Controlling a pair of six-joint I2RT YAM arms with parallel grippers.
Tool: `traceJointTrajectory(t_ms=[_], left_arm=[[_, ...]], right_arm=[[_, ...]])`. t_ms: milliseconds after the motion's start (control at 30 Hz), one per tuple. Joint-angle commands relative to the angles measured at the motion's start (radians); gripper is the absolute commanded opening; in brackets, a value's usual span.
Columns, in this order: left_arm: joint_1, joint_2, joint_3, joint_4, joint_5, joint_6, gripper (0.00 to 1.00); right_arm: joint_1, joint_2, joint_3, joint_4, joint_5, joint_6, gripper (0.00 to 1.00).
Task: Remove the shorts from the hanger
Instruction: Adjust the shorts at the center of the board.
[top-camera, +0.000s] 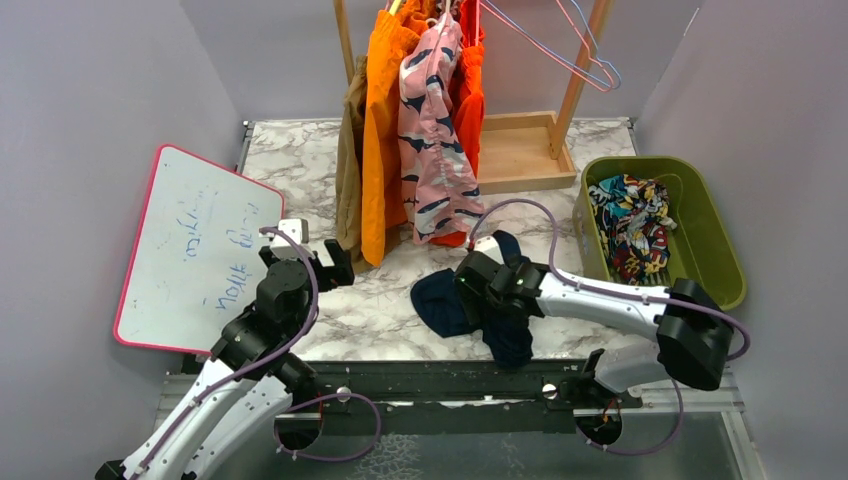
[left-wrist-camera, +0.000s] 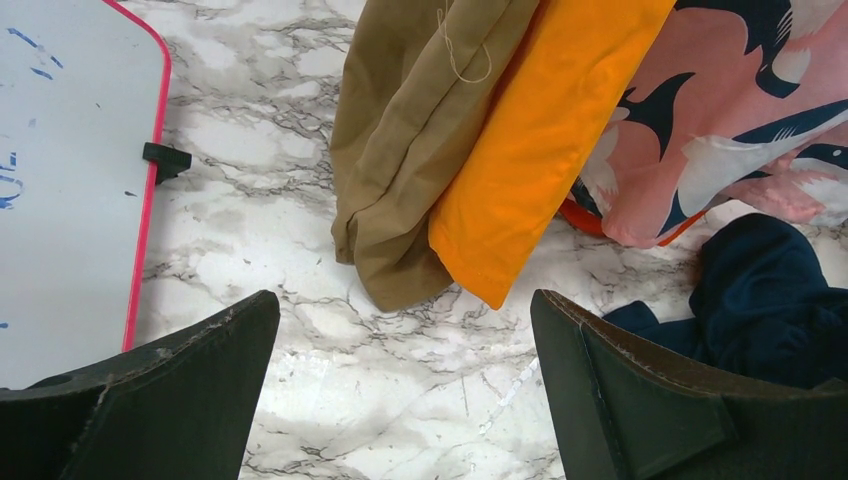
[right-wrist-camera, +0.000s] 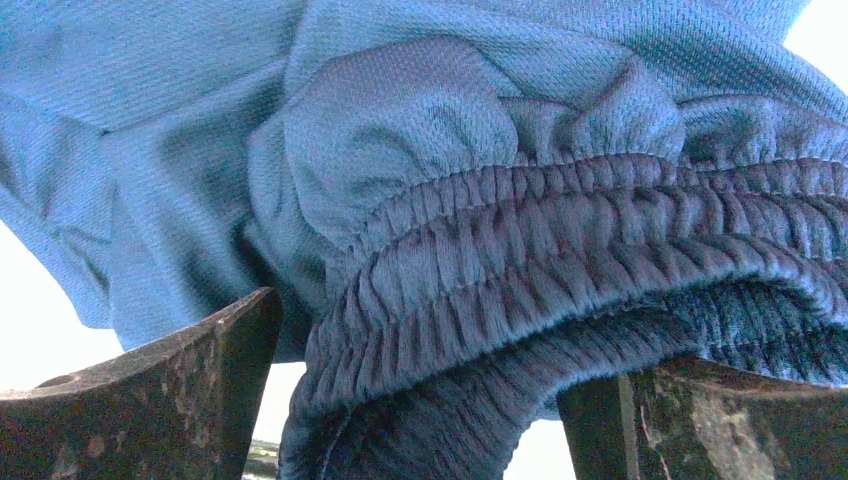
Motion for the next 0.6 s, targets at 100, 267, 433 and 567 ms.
traceJointTrajectory(t_ms=[100,267,433,567], left_arm=[[0.006,-0.013,-0.008,0.005,0.012,-0.003,0.99],[0.008,-0.008,-0.006,0.005,0.014,-0.004,0.99],[0.008,-0.013,-0.007,0.005,0.011,-0.006,0.99],[0.009,-0.015,-0.009,0.005,0.007,-0.007,0.99]], right_arm=[[-0.031,0.063,0.012,0.029,0.010,0.059,0.99],[-0.061,0.178,-0.043,0.176,-0.082,0.038,0.99],[-0.060,0.376,-0.021,0.189,-0.069,0.080,0.81],[-0.058,0.414,-0.024,0.181,-0.027,0.122,0.58]])
